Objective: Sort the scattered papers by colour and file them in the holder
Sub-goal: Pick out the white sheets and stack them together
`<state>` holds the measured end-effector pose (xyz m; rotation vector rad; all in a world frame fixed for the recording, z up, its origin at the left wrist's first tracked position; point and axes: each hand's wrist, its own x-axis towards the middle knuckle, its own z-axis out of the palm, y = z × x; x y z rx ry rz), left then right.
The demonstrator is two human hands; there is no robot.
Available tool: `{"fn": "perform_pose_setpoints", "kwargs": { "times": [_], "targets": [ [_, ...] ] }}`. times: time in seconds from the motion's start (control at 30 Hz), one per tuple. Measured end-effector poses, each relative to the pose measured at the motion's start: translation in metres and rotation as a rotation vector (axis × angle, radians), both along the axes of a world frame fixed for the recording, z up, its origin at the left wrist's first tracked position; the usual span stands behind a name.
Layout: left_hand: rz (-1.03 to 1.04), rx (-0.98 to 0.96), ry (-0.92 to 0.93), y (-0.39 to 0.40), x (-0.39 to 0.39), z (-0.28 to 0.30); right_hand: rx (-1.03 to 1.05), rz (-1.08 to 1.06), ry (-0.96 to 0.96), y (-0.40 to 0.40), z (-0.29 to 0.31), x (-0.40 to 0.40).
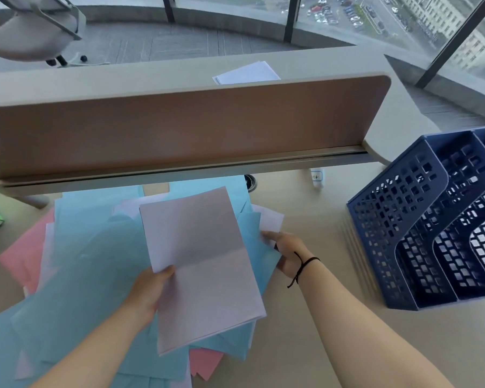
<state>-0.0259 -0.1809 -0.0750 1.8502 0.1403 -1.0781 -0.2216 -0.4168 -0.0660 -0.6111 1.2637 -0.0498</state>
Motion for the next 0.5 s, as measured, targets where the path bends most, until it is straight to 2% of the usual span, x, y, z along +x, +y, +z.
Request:
{"fn": "perform_pose_setpoints", "kwargs": {
  "times": [0.07, 0.2, 0.43, 0.5],
  "targets": [
    [0.015, -0.007, 0.014, 0.001, 0.001, 0.002, 0.019, 0.04, -0.014, 0.003, 0.0, -0.002],
    [0.046, -0.014, 0.035, 0.004, 0.004, 0.005, -0.098, 0.101, -0.013, 0.011, -0.001, -0.003],
    [0.067, -0.025, 0.031, 0.009, 0.002, 0.006, -0.609, 0.395, 0.024, 0.037, 0.016, 0.007],
    [0.079, -0.014, 0.031, 0.011, 0.003, 0.005, -0.677, 0.371, 0.11, 0.037, 0.016, 0.004]
  ]
}}
